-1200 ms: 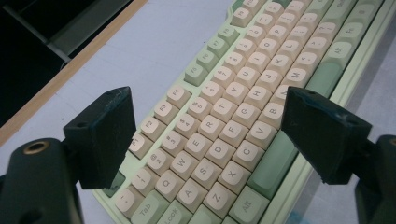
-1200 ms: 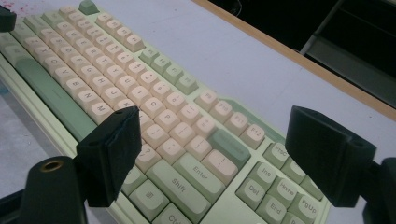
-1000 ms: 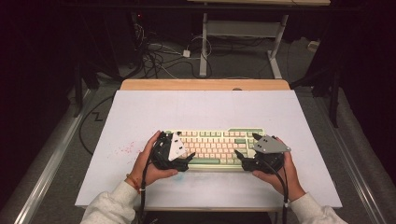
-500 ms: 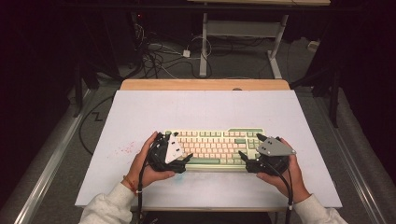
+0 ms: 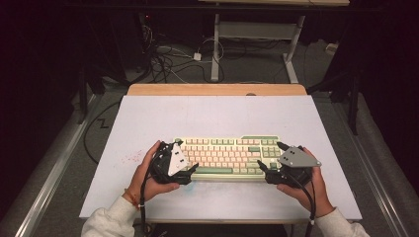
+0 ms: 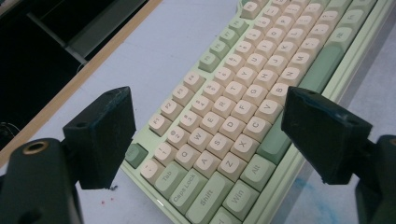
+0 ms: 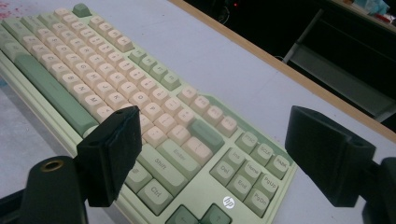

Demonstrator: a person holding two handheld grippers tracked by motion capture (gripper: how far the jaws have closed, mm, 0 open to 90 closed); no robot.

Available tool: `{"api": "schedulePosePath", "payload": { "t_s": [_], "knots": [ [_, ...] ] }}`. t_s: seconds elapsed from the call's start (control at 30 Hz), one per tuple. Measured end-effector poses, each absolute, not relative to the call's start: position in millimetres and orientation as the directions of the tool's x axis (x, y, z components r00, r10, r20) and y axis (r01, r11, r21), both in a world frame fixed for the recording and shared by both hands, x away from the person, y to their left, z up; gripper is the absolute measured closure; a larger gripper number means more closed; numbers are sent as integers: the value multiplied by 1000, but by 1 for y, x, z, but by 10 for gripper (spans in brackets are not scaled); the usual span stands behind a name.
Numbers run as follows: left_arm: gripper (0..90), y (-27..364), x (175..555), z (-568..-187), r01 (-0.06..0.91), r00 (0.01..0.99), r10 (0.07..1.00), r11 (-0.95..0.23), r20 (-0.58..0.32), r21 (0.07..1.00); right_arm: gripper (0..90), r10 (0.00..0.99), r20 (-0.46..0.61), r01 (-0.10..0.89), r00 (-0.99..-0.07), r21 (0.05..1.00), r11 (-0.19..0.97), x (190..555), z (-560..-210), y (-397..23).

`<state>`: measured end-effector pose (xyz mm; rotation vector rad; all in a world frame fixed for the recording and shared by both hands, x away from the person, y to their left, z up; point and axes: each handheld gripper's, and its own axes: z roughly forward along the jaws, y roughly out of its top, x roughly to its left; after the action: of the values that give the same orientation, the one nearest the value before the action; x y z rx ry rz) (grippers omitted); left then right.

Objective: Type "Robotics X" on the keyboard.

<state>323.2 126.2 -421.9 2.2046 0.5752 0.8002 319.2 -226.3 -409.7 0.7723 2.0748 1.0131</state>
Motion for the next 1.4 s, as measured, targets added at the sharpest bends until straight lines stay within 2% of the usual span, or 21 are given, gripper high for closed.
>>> {"api": "schedulePosePath", "payload": {
  "t_s": [0.73, 1.4],
  "knots": [
    [164, 146, 308, -421, 155, 698, 612, -636, 372, 756, 187, 756, -351, 190, -552, 830, 524, 306, -405, -241],
    [164, 173, 298, -433, 198, 670, 643, -638, 372, 744, 186, 775, -361, 207, -518, 827, 523, 298, -408, -259]
  ]
}}
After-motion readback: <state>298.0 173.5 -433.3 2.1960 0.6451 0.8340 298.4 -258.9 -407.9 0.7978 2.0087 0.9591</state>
